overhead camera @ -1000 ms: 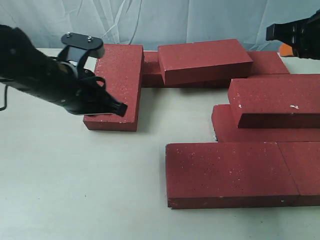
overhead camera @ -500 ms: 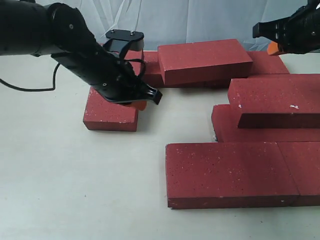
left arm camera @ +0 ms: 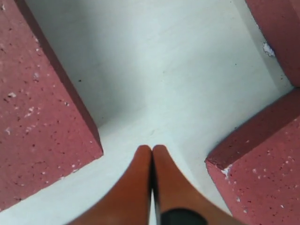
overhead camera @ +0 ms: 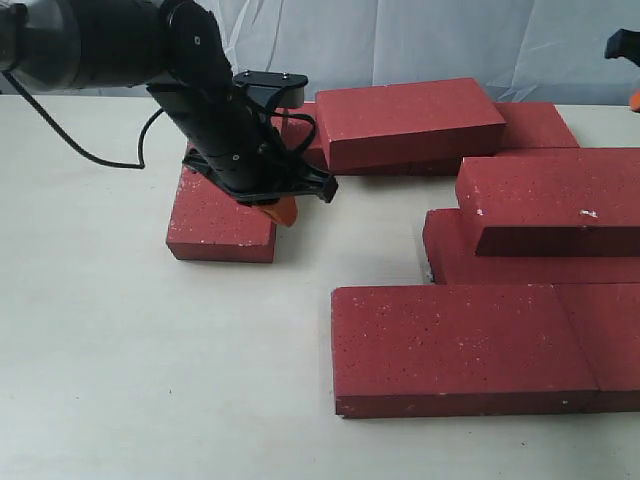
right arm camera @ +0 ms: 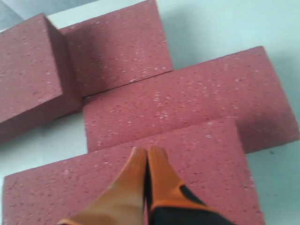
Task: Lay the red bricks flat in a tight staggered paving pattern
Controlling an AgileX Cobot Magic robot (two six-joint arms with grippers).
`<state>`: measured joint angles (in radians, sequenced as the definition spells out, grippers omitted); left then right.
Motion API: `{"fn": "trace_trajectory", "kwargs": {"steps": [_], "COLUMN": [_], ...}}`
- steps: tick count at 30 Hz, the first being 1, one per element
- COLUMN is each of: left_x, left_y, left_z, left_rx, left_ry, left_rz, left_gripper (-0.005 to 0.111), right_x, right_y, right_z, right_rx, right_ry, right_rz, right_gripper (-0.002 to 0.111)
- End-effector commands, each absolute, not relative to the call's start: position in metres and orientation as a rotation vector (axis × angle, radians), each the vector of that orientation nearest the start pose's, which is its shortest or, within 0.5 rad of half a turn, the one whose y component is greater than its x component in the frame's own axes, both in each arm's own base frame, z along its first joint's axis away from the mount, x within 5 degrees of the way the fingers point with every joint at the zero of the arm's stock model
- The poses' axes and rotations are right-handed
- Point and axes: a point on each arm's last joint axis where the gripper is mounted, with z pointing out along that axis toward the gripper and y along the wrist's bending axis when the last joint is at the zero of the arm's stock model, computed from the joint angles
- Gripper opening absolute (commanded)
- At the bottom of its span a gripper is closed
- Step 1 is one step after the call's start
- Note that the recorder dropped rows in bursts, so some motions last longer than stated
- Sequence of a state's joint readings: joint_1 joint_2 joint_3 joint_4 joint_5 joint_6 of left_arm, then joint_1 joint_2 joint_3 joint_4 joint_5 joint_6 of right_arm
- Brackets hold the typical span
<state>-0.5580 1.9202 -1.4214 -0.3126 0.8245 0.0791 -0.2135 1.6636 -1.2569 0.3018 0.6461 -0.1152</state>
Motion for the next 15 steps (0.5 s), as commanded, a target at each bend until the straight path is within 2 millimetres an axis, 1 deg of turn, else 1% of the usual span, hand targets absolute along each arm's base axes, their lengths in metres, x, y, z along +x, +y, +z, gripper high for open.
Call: {"fn": "trace_trajectory", "kwargs": {"steps": [1, 4, 8, 11, 13, 15], "left_x": [0.333, 0.336, 0.340, 0.340, 0.339, 0.337], "left_y": [-0.237, -0.242, -0.253, -0.263, -0.270, -0.279], "left_z": [0.223, 0.230, 0.234, 0.231, 0.226, 0.222], "left_rx": [0.721, 0.736, 0.679, 0.683, 0.719, 0.762], "left_ry": [2.707, 2.655, 2.587, 2.588, 2.608, 2.611], "left_rz": [-0.406, -0.395, -0.474, -0.508, -0.518, -0.533], "left_gripper": [0.000, 0.000, 0.000, 0.000, 0.000, 0.000], "right_x": [0.354, 0.354, 0.355, 0.355, 0.354, 0.352], "right_y": [-0.093, -0.108, -0.118, -0.124, -0.128, -0.133], "right_z": [0.265, 0.257, 0.247, 0.240, 0.237, 0.237], "right_rx": [0.457, 0.509, 0.525, 0.452, 0.417, 0.449], "right_ry": [2.465, 2.467, 2.483, 2.530, 2.558, 2.562], "right_rz": [0.154, 0.136, 0.103, 0.005, -0.069, -0.136], "right_gripper": [-0.001, -0.001, -0.001, -0.001, -0.001, -0.001]}}
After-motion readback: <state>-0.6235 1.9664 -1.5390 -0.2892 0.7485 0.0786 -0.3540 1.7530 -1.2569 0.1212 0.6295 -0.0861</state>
